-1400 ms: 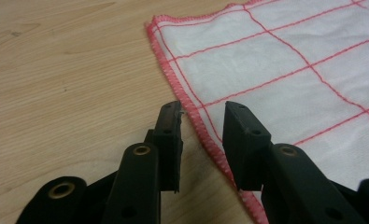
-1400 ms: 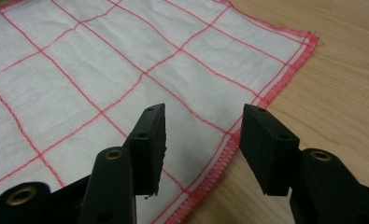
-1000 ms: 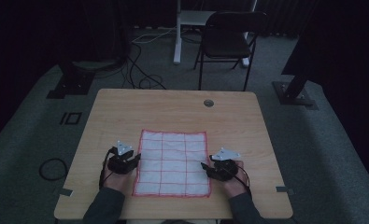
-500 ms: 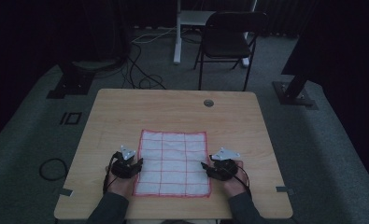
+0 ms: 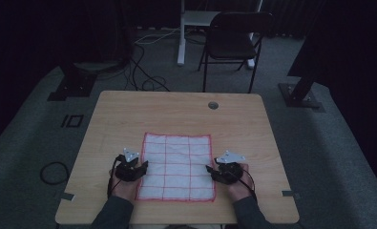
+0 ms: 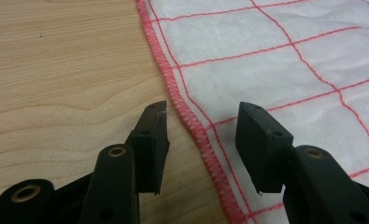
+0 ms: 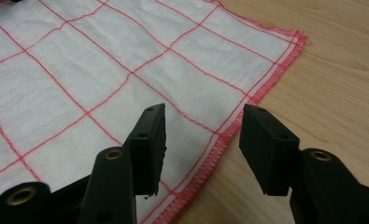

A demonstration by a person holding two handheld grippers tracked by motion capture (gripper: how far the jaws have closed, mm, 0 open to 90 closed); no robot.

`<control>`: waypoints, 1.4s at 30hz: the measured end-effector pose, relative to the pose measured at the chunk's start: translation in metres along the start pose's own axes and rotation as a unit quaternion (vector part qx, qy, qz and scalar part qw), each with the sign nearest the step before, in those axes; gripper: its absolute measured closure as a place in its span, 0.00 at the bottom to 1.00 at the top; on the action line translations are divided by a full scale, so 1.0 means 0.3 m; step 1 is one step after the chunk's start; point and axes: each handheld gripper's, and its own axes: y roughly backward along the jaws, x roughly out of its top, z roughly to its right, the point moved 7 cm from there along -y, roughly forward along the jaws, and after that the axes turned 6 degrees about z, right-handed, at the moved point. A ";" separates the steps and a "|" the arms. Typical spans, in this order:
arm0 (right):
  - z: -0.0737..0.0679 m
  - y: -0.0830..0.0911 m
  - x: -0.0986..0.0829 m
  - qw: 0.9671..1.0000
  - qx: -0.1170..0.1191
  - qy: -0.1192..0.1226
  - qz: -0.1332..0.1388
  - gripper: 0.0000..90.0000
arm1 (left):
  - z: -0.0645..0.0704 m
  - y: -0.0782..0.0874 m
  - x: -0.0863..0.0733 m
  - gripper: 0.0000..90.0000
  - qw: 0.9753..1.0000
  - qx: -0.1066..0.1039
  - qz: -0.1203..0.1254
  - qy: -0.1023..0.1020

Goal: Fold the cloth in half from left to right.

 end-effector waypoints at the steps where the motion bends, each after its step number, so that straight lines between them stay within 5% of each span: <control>1: 0.001 -0.002 0.000 1.000 0.000 0.000 0.000 0.57 | 0.002 -0.002 0.001 0.61 1.000 -0.001 0.001 0.001; 10: 0.008 -0.010 -0.002 1.000 -0.001 -0.004 -0.001 0.57 | 0.002 -0.013 0.007 0.61 1.000 -0.004 -0.010 -0.010; 21: 0.031 -0.001 -0.013 1.000 -0.007 -0.013 -0.001 0.57 | -0.006 -0.011 0.009 0.96 1.000 -0.011 -0.011 -0.007; 31: 0.044 0.008 -0.020 1.000 -0.010 -0.018 0.000 0.57 | -0.048 0.002 0.000 0.98 0.998 -0.037 -0.008 0.045; 42: 0.041 0.003 -0.023 1.000 -0.010 -0.019 -0.004 0.57 | -0.010 0.041 0.077 0.98 0.995 -0.078 0.024 0.057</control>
